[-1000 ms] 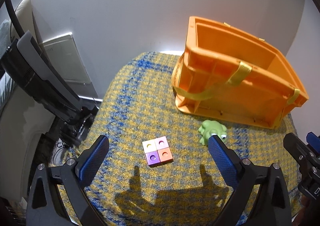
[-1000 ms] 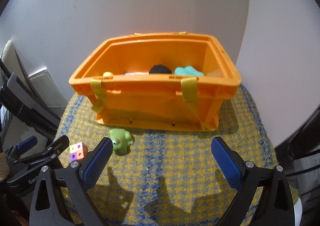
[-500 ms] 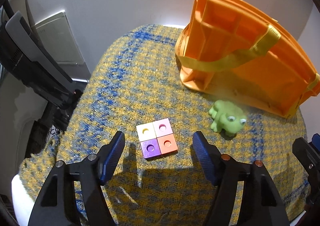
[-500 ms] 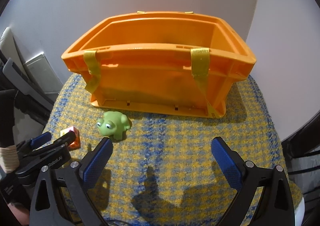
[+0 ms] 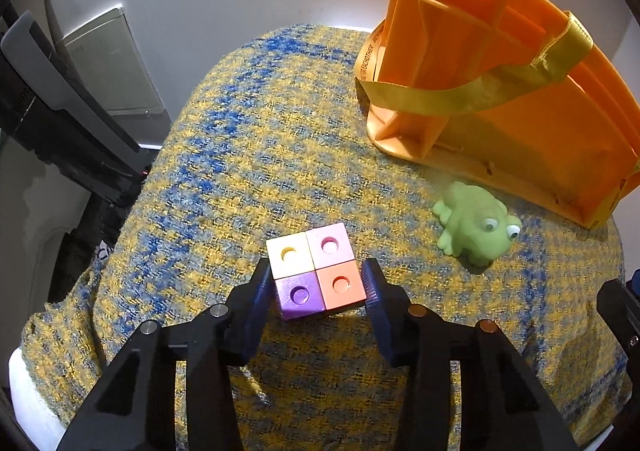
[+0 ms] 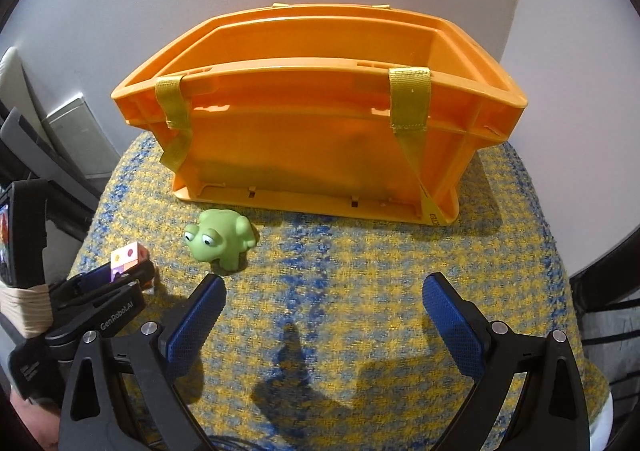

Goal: Organize objects
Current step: 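Grasp the cube block with the left tool while the right tool grasps the green frog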

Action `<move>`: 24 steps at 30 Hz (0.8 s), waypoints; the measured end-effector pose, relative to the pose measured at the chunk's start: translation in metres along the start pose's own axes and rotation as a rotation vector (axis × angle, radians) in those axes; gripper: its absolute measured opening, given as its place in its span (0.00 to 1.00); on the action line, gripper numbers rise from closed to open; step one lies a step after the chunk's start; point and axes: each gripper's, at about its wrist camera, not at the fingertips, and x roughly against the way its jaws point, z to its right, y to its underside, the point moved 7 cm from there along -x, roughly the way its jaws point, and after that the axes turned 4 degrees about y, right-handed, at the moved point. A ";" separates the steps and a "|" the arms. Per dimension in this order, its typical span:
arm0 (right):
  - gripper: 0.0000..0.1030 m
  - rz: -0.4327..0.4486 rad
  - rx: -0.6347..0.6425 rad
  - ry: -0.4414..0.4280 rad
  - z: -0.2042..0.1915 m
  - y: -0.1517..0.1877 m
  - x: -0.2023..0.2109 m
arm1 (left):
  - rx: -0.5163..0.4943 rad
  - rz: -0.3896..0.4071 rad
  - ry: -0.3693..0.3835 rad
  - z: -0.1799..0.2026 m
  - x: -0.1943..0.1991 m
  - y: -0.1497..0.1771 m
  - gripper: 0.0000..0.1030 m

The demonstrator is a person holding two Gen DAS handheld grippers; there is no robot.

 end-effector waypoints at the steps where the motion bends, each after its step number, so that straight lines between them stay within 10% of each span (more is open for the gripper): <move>1: 0.96 -0.001 0.000 -0.001 -0.001 0.000 0.000 | -0.003 0.001 0.000 0.000 0.000 0.000 0.43; 24: 0.96 0.013 0.046 -0.043 -0.062 -0.012 -0.015 | 0.005 0.045 -0.007 -0.042 0.030 0.009 0.41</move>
